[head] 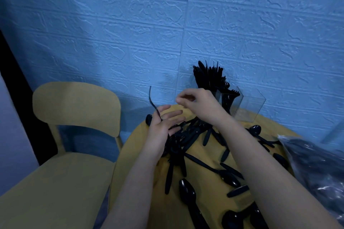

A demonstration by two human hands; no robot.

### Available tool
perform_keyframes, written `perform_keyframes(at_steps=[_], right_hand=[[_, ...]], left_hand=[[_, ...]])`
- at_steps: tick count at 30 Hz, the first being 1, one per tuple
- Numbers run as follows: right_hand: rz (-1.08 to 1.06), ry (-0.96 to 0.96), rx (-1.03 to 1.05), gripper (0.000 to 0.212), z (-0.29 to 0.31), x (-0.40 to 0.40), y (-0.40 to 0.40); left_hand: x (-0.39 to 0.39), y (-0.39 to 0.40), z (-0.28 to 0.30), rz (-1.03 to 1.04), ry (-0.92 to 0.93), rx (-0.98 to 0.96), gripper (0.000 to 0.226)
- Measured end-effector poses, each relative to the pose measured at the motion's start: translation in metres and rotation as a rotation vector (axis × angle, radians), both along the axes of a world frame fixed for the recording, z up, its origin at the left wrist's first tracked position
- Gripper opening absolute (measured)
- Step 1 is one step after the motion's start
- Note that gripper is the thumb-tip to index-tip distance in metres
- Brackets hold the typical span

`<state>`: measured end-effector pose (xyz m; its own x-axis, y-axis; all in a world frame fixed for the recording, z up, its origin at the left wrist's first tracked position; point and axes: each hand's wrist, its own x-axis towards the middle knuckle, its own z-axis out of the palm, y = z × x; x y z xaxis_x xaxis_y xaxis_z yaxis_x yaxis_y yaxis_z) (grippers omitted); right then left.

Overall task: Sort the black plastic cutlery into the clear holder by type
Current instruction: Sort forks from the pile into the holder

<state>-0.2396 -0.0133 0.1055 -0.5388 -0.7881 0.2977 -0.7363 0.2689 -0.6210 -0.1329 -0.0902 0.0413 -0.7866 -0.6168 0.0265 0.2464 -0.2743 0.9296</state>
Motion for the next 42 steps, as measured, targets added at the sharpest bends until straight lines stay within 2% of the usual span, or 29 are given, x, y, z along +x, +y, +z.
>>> perform_keyframes(at_steps=[4,6,8,10,16,19,27,30,32,34,37,39,42], right_hand=[[0.054,0.279,0.511,0.023,-0.034,-0.04,0.006],[0.134,0.436,0.643,0.031,-0.046,-0.045,0.002],[0.224,0.675,0.699,0.033,-0.048,-0.043,-0.002],[0.283,0.818,0.709,0.034,-0.045,-0.04,-0.004],[0.35,0.868,0.764,0.043,-0.044,-0.038,-0.007],[0.353,0.888,0.752,0.04,-0.045,-0.04,-0.004],[0.343,0.846,0.778,0.042,-0.049,-0.044,0.005],[0.321,0.779,0.755,0.031,-0.049,-0.052,0.012],[0.264,0.667,0.649,0.02,-0.043,-0.058,0.02],[0.172,0.466,0.487,0.007,-0.032,-0.061,0.031],[0.015,0.124,0.22,0.016,-0.011,-0.056,0.047],[-0.017,-0.044,0.082,0.017,0.002,-0.049,0.05],[0.034,-0.174,0.046,0.009,0.015,-0.033,0.045]], left_hand=[[0.005,-0.007,0.001,-0.046,0.073,0.254,0.032],[0.007,-0.013,0.001,-0.058,0.11,0.354,0.026],[0.008,-0.017,0.0,-0.07,0.144,0.407,0.021],[0.008,-0.02,-0.001,-0.076,0.162,0.435,0.023],[0.011,-0.024,-0.001,-0.099,0.184,0.448,0.03],[0.013,-0.024,0.0,-0.109,0.188,0.456,0.032],[0.017,-0.027,0.001,-0.128,0.2,0.465,0.033],[0.017,-0.028,-0.001,-0.142,0.199,0.461,0.032],[0.016,-0.028,-0.002,-0.141,0.192,0.442,0.032],[0.015,-0.027,-0.002,-0.144,0.183,0.408,0.032],[0.014,-0.023,0.0,-0.155,0.162,0.356,0.031],[0.013,-0.02,0.0,-0.172,0.136,0.309,0.032],[0.012,-0.014,0.002,-0.225,0.088,0.227,0.034]])
